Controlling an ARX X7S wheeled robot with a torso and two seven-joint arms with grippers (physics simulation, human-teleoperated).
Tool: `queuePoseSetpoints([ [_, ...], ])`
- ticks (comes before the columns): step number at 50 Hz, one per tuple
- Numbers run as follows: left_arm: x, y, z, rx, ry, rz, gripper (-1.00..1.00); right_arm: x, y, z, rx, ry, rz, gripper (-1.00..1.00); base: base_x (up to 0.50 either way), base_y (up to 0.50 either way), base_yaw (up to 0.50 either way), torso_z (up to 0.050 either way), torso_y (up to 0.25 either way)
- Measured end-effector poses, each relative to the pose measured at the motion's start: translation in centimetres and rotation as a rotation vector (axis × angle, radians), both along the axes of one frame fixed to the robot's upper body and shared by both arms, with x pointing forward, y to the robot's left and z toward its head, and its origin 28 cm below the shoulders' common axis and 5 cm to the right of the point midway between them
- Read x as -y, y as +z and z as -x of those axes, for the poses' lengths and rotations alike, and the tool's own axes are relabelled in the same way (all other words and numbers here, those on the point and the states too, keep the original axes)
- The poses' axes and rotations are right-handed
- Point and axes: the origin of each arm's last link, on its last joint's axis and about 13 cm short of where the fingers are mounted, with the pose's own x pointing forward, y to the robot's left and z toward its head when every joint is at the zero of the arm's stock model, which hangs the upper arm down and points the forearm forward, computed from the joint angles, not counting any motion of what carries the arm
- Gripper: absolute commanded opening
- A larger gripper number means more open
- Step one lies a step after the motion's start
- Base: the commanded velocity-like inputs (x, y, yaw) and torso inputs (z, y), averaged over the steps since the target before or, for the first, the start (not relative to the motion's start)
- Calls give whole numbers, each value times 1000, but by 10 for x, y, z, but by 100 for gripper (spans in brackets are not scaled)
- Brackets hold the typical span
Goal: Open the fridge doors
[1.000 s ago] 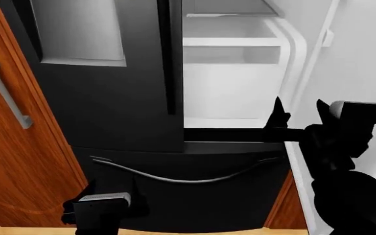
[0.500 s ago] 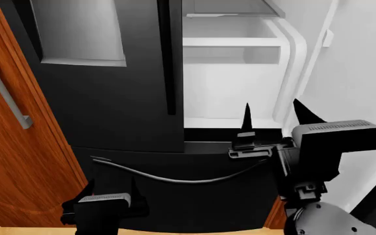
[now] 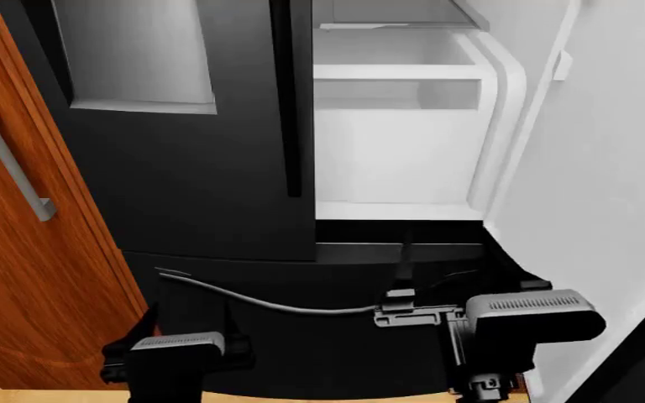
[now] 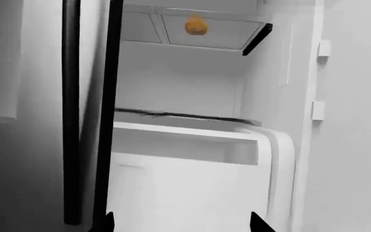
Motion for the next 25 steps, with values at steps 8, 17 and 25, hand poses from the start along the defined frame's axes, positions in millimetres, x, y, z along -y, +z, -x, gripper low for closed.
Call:
queuePoseSetpoints([
  [8,0,0,0,1,5,1,100,-4,-30,-1,-46,4,-11,100,0,0,0,0,0],
  [17,0,0,0,2,6,2,100,-7,-53,3,-88,15,-19,100,0,0,0,0,0],
  [25,0,0,0,6,6,-2,100,-11,-69,10,-121,31,-24,100,0,0,0,0,0],
])
